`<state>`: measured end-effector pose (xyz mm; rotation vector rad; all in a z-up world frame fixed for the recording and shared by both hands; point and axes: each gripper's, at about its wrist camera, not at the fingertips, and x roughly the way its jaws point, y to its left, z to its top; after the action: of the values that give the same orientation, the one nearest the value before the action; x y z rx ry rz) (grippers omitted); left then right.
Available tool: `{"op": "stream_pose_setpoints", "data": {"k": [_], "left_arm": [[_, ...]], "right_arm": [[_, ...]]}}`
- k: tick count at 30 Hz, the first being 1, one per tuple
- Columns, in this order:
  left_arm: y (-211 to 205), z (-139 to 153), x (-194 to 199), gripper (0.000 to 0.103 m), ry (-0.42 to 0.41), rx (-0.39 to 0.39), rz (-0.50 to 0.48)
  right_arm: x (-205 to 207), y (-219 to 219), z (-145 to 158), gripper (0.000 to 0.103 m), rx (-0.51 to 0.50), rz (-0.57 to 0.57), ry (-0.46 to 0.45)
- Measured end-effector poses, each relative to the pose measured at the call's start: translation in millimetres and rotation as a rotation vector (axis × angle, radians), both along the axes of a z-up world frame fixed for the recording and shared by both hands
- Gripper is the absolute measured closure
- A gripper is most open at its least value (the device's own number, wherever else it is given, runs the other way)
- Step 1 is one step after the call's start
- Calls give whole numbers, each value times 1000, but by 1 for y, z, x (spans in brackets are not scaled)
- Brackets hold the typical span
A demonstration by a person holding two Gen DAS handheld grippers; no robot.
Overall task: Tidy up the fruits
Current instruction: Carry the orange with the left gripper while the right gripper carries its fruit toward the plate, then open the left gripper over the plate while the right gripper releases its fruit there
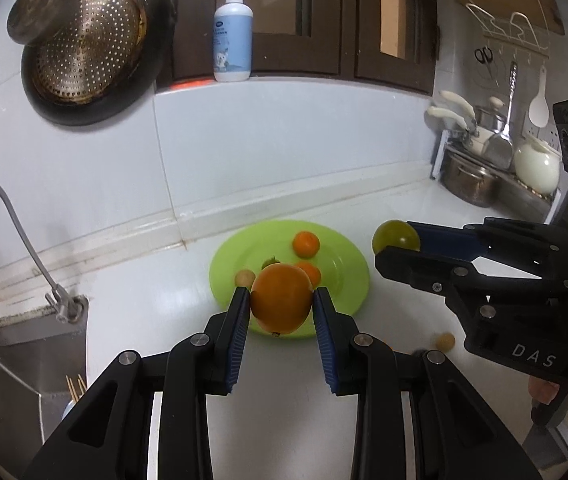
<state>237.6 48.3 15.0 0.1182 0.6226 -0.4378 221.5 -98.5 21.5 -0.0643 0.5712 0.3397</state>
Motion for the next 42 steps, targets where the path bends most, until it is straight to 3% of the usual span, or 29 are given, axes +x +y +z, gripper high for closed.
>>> {"op": "stream_pose_setpoints", "data": {"k": [9,20,30,35,42], "left_arm": [[-7,16,33,71,-38,-16,21],[-21,7,90,71,17,2,26],[-33,-28,139,71,62,53,24],[-37,-52,160,71,91,85,10],[-37,-79,184,71,172,65,10]], "right_arm": [[34,-10,16,73,1,-7,-29],[97,-19,12,73,-5,0,21],[165,-29,-26,73,-8,7,157],[186,-27,-49,73,-77,13,179],[214,-22,-77,73,-110,27,230]]}}
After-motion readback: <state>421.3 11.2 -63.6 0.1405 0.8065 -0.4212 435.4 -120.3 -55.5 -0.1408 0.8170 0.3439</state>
